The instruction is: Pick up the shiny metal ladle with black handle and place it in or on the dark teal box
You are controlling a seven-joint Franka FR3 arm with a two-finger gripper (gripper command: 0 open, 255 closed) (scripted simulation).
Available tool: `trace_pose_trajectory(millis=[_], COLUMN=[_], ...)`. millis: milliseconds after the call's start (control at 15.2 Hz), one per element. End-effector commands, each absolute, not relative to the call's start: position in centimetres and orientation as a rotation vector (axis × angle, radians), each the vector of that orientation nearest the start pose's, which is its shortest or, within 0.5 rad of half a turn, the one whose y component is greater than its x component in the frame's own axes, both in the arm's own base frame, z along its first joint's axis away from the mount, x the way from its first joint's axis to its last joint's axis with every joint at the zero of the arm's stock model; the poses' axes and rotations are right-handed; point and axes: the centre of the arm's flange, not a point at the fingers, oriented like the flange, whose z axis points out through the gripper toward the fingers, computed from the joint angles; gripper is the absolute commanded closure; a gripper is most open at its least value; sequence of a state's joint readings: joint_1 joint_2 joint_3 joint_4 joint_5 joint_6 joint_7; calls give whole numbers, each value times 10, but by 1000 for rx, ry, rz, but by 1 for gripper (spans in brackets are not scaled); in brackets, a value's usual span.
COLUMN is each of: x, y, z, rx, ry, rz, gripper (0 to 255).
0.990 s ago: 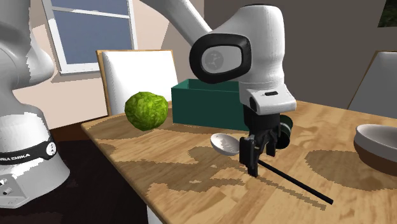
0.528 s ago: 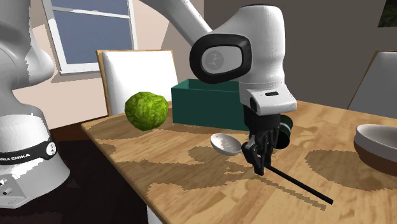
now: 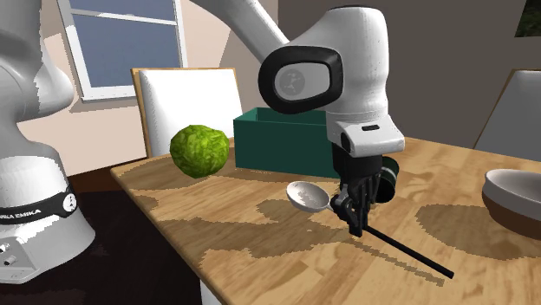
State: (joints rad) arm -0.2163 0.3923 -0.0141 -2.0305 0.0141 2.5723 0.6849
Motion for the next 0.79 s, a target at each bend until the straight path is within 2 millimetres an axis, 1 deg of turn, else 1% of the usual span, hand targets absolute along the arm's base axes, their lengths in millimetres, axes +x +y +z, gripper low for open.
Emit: trace_pose_trajectory(millis=[0,726], x=[599,599], y=[-139,-139], z=[270,328], rx=[-2773,-2773], ry=[1379,1379], rz=[-221,-221], gripper=[255,255])
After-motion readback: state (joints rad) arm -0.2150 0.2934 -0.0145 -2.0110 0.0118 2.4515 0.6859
